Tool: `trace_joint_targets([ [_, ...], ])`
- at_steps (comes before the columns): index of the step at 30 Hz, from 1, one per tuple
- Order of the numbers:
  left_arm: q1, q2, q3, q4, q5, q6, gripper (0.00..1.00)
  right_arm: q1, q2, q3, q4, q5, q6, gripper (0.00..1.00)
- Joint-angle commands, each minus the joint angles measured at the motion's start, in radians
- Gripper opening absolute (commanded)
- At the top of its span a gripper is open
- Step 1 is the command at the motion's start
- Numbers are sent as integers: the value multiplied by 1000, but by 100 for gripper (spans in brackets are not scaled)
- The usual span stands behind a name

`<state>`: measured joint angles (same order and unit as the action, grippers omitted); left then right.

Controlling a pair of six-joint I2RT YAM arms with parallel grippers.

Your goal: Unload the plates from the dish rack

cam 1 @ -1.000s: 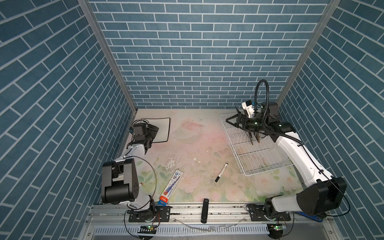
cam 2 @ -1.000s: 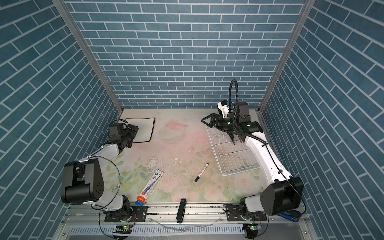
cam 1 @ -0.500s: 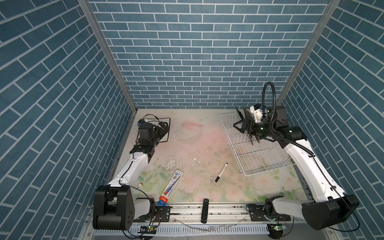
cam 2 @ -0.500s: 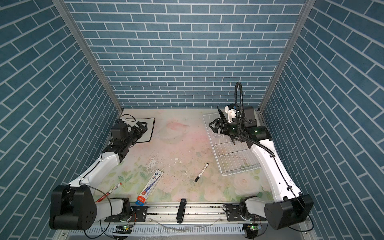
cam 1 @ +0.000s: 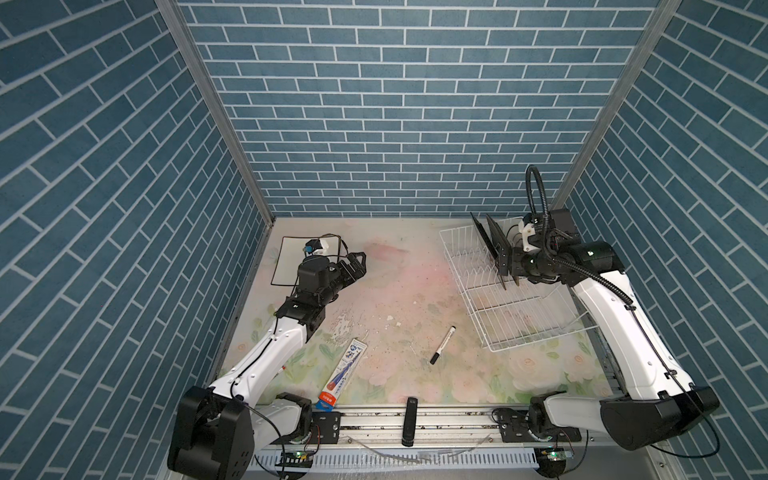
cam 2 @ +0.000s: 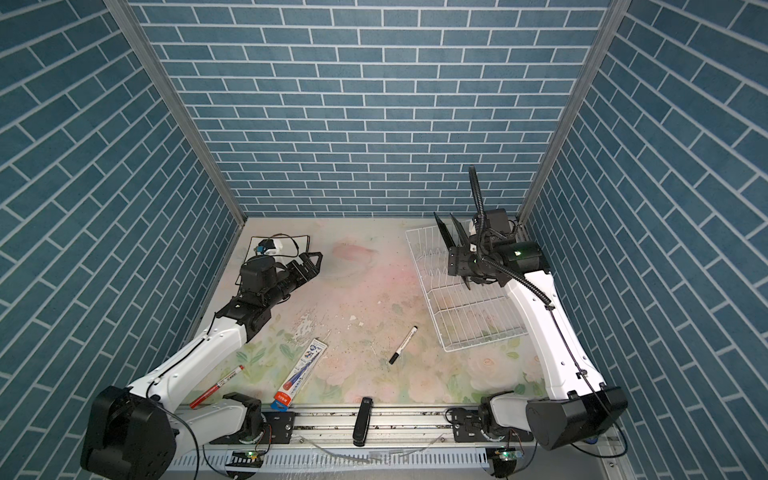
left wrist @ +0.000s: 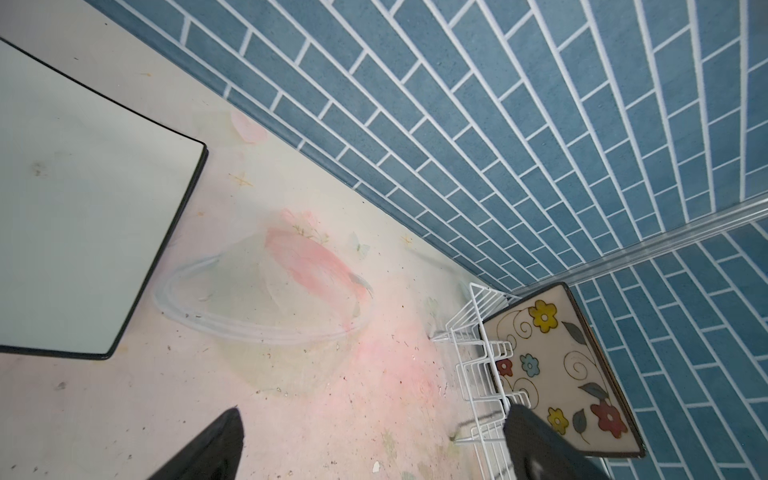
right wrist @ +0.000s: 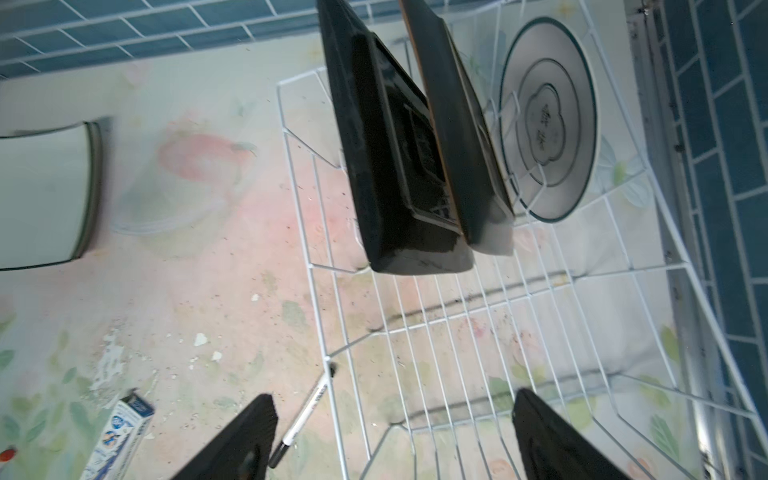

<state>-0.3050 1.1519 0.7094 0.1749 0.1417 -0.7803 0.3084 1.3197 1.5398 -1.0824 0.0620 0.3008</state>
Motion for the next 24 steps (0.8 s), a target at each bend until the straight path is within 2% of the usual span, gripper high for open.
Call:
trace_joint_targets([
  [1,-50,11,-45,85,-14,-11,100,27,39,43,-100,140,-49,88],
  [8,-104,64,-59,140,-4,-34,100,103,113,92,-123,239,-51,85],
  [16,-120,81,-89,189,3,-56,100,157,206,161,-125,292,-48,75],
  [24,-122,106,-76,201,60,-63,100,166,262,190,-86,349,-74,75],
])
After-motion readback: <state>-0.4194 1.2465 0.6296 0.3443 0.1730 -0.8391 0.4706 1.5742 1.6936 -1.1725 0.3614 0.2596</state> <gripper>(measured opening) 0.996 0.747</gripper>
